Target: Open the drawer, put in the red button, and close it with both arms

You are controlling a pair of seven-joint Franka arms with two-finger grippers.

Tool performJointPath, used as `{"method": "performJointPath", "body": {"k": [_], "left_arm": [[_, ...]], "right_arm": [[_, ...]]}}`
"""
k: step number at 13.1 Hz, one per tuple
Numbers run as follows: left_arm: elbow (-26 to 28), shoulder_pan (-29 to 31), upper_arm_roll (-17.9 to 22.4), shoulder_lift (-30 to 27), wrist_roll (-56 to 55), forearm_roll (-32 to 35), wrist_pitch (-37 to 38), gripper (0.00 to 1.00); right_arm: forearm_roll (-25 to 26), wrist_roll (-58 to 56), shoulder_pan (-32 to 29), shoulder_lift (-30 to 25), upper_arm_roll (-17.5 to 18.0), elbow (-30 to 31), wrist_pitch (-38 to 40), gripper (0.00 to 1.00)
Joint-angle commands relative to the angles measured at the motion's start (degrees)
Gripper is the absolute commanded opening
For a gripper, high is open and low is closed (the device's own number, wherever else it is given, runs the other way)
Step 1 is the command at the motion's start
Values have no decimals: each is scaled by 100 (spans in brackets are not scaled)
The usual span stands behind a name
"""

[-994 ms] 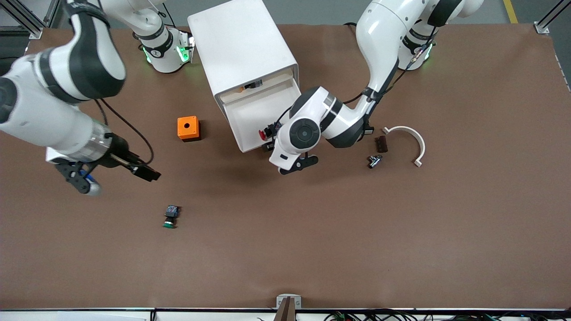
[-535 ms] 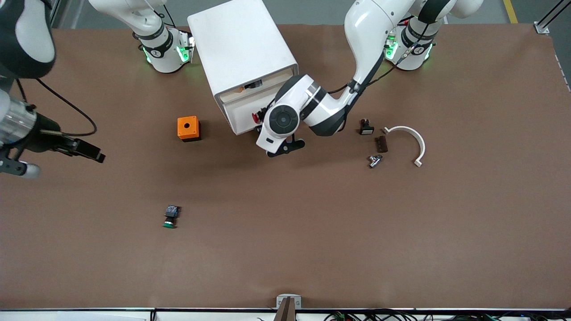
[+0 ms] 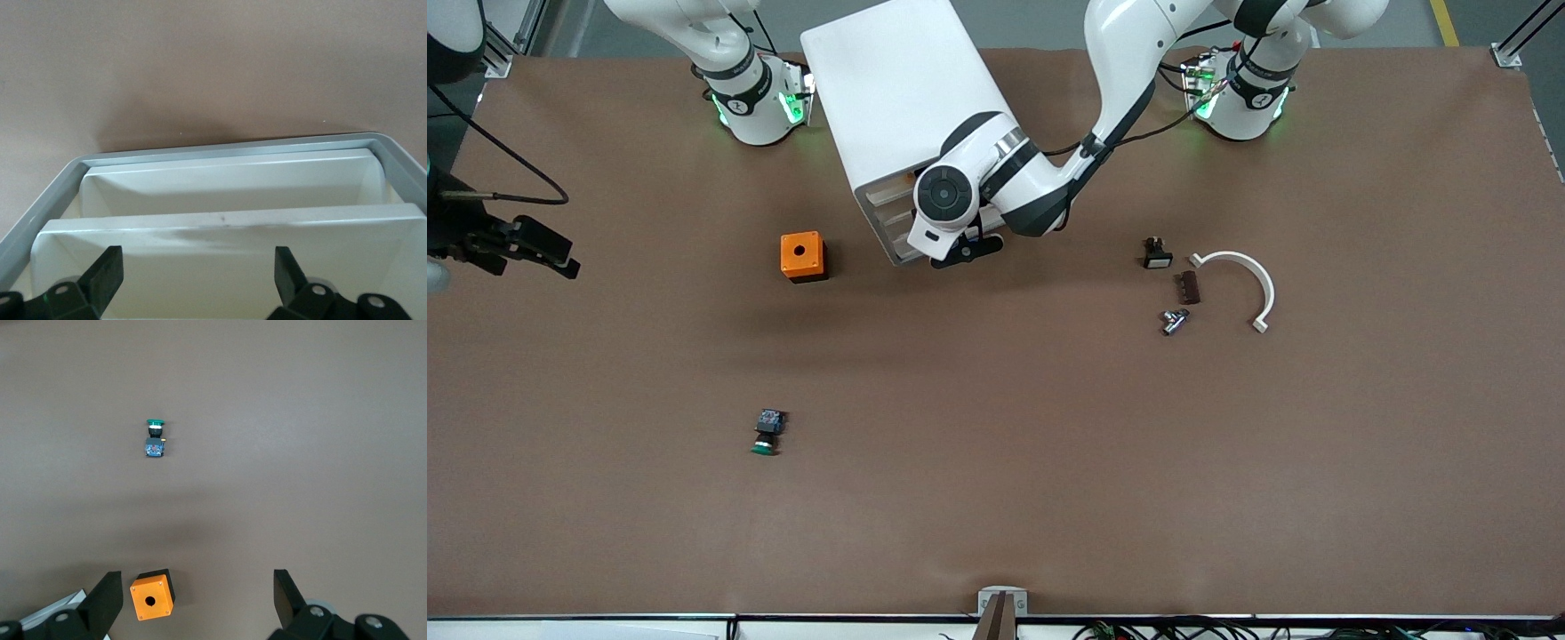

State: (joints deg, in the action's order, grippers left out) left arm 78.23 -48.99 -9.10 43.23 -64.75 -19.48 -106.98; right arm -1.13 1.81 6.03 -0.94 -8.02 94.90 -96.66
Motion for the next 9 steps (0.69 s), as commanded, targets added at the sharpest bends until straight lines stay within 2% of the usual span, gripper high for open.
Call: {"method": "performJointPath", "body": {"k": [1, 3, 7, 9], "left_arm": [[157, 152, 83, -226, -28, 85, 54, 100], [157, 555, 215, -428, -29, 434, 133, 100], [131, 1653, 224, -937, 50, 1981, 397, 100], [131, 2207, 224, -1358, 417, 2263, 458, 100]], "right_arm": [[122, -49, -734, -231, 827, 230, -28, 100], [131, 3, -578, -266, 829, 230, -2, 100], [131, -14, -603, -240, 820, 177, -11, 100], [131, -32, -630, -240, 820, 177, 7, 100]]}}
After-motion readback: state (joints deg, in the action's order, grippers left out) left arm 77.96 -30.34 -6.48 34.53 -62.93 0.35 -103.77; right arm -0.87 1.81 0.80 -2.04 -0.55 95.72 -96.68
